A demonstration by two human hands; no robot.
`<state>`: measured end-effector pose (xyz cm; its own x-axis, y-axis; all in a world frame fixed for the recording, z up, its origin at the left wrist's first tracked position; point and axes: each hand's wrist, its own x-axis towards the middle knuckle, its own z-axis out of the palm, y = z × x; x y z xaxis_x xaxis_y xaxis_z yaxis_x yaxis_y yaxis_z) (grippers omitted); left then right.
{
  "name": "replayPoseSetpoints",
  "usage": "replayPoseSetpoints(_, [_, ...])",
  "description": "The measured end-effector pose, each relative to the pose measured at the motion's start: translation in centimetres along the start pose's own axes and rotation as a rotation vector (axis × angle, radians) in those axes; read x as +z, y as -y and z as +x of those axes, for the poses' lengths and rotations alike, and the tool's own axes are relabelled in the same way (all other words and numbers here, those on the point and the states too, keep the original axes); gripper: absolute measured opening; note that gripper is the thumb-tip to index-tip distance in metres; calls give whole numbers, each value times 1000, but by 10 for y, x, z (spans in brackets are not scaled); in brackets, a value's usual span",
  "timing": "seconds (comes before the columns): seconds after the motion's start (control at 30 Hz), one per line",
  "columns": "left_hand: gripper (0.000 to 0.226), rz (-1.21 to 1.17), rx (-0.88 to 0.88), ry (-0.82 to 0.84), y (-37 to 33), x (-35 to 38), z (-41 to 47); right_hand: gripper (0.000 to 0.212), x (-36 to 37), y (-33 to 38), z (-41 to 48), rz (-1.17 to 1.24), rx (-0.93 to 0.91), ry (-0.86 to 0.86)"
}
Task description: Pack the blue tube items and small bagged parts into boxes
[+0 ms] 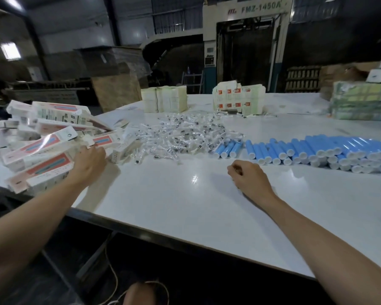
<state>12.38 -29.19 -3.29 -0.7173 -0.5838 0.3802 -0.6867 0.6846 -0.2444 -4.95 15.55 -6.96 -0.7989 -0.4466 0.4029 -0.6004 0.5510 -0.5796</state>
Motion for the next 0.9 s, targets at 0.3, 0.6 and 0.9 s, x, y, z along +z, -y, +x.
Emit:
replayPoseSetpoints(0.3, [49,-281,-59,206,0,-4,6,29,-1,2,-1,33,12,35])
replayPoseSetpoints(0.6, [54,-839,-214,135,-13,-22,17,29,-2,1,-1,51,13,43])
replayPoseSetpoints(0.9, [56,-1791,-7,558,-79,-81,-24,32,-2,1,-1,73,29,52])
